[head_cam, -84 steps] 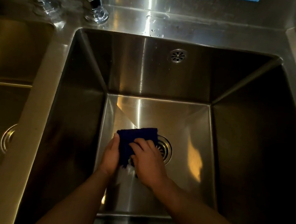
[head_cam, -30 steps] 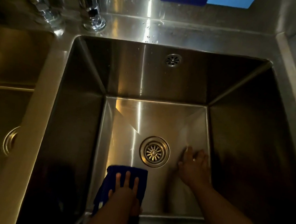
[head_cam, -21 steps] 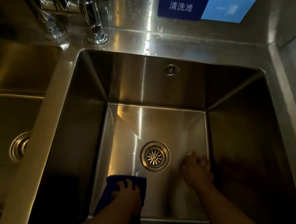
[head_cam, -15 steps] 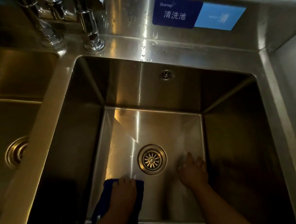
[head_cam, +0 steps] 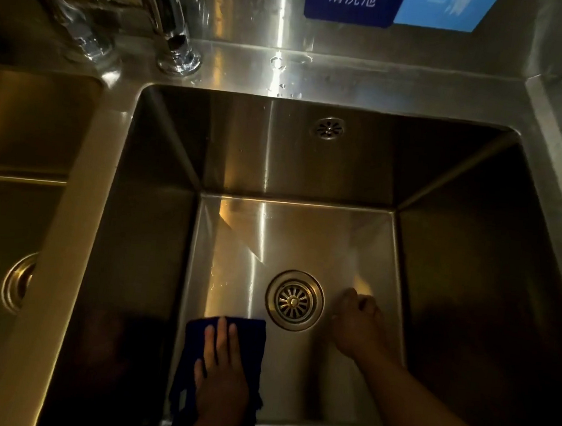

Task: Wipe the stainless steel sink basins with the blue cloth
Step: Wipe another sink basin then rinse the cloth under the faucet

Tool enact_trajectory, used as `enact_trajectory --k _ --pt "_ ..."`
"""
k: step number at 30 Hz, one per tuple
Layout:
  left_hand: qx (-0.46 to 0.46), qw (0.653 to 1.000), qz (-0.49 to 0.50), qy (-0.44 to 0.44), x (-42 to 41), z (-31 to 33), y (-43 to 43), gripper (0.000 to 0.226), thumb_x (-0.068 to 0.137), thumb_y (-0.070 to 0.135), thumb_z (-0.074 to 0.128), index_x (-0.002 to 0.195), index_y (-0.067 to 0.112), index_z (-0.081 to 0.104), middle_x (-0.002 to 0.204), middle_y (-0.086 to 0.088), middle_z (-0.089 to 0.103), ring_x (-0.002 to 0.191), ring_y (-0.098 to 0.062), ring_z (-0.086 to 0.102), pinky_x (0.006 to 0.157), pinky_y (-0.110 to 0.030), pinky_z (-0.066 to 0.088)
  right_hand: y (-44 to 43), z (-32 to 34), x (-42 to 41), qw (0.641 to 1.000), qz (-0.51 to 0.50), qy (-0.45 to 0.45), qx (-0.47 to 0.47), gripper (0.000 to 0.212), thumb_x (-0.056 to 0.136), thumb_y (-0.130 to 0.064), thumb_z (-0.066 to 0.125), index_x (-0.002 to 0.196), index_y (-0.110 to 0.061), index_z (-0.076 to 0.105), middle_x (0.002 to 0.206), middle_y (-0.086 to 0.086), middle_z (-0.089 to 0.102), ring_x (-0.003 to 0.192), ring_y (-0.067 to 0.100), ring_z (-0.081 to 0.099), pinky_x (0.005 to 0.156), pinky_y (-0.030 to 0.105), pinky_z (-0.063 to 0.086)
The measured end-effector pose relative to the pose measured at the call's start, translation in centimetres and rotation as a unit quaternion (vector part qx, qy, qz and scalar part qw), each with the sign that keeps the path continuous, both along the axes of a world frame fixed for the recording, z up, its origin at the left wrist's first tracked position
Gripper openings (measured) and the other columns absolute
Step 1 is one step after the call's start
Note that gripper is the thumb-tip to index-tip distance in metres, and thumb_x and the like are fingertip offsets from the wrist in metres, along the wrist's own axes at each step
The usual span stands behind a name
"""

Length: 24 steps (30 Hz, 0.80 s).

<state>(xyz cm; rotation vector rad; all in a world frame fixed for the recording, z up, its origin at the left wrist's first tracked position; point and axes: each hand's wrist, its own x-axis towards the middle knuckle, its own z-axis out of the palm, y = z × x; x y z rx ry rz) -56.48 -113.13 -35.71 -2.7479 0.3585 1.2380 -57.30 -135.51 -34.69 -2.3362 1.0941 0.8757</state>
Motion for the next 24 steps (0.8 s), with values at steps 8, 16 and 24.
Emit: enact_trajectory --k 8,16,24 --pt "-0.038 0.995 -0.031 -0.091 8.7 -2.9 -2.7 0.13 0.074 0.061 0.065 0.136 0.013 -0.039 0.15 -0.01 -0.038 0.14 -0.033 -0.03 0.112 -0.06 -0.006 -1.5 -2.4 -1.1 0.994 0.088 -0.012 -0.06 0.078 0.092 -0.062 0.042 0.15 -0.045 -0.007 0.158 0.013 -0.026 0.145 0.038 -0.021 0.112 0.06 0.014" --pt "-0.111 0.979 -0.049 -0.167 17.6 -4.2 -7.0 0.09 0.09 0.04 0.048 0.15 0.016 -0.015 0.158 -0.011 -0.018 0.145 -0.036 -0.013 0.113 -0.064 0.009 -3.8 -4.9 -2.9 0.974 0.172 -0.066 -0.131 0.064 0.095 -0.065 0.019 0.142 -0.052 -0.022 0.155 0.003 -0.033 0.144 0.029 -0.026 0.115 0.057 -0.002" --pt "-0.172 0.951 -0.052 -0.251 18.0 -5.6 -9.3 0.076 0.084 0.029 0.054 0.148 0.021 0.014 0.156 -0.016 0.006 0.143 -0.036 0.001 0.113 -0.062 0.007 -3.7 -6.8 -2.9 0.965 0.209 -0.072 -0.141 0.062 0.09 -0.066 0.001 0.146 -0.049 -0.018 0.156 0.001 -0.032 0.141 0.027 -0.033 0.114 0.055 -0.011"
